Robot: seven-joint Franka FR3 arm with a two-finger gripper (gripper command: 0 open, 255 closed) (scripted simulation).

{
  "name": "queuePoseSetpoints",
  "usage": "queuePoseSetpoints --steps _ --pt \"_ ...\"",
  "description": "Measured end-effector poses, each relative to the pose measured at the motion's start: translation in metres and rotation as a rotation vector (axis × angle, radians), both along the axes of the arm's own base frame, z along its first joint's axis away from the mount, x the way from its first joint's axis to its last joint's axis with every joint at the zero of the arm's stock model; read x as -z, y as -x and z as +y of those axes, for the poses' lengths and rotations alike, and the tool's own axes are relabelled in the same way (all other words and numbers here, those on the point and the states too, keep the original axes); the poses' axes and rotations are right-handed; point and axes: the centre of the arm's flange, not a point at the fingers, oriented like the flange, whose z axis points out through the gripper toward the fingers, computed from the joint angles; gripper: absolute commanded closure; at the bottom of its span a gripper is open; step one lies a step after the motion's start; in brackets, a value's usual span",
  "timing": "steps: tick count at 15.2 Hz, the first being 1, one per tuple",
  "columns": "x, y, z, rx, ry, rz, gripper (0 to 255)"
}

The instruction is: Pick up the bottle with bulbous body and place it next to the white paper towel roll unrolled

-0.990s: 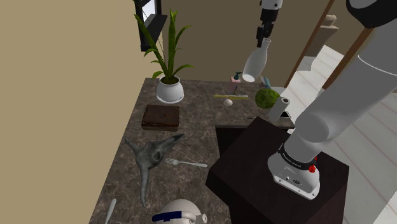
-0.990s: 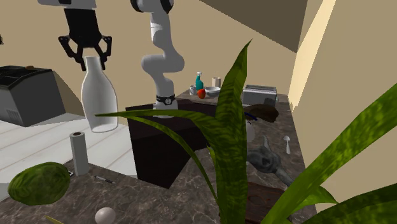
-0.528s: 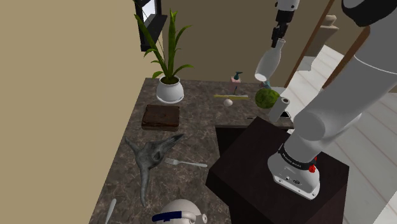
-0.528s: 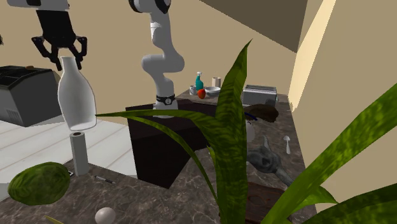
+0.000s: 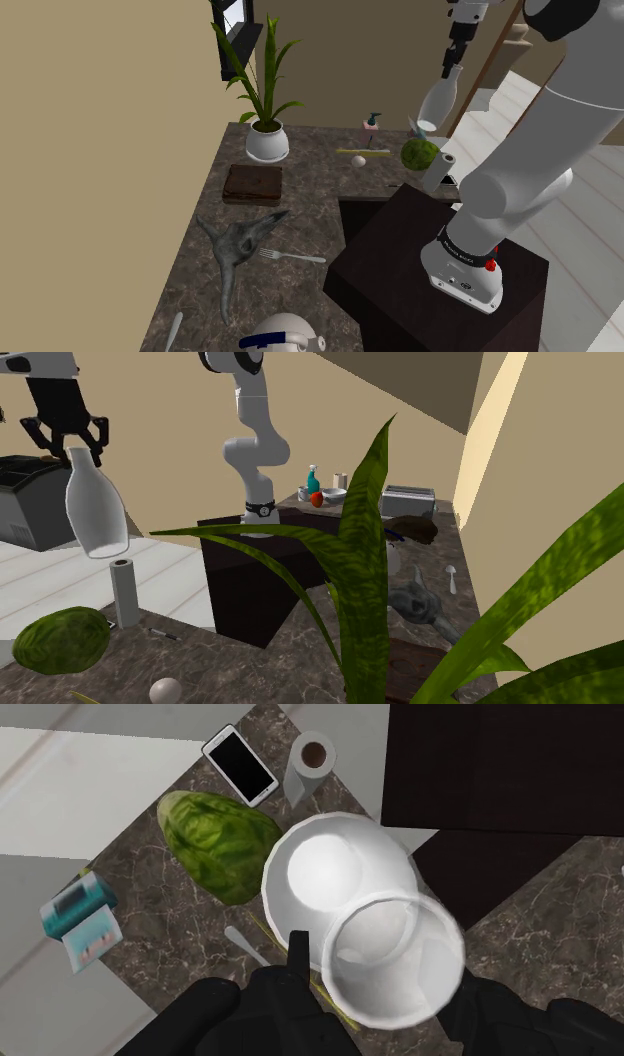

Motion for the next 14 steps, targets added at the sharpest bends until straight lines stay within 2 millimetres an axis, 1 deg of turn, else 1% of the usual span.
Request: queuePoseSetpoints --steps 11,14 --pt "0.058 -0.002 -0.002 -0.001 0.0 0.0 255" --pt "0.074 0.0 -0.002 -0.001 0.0 0.0 255"
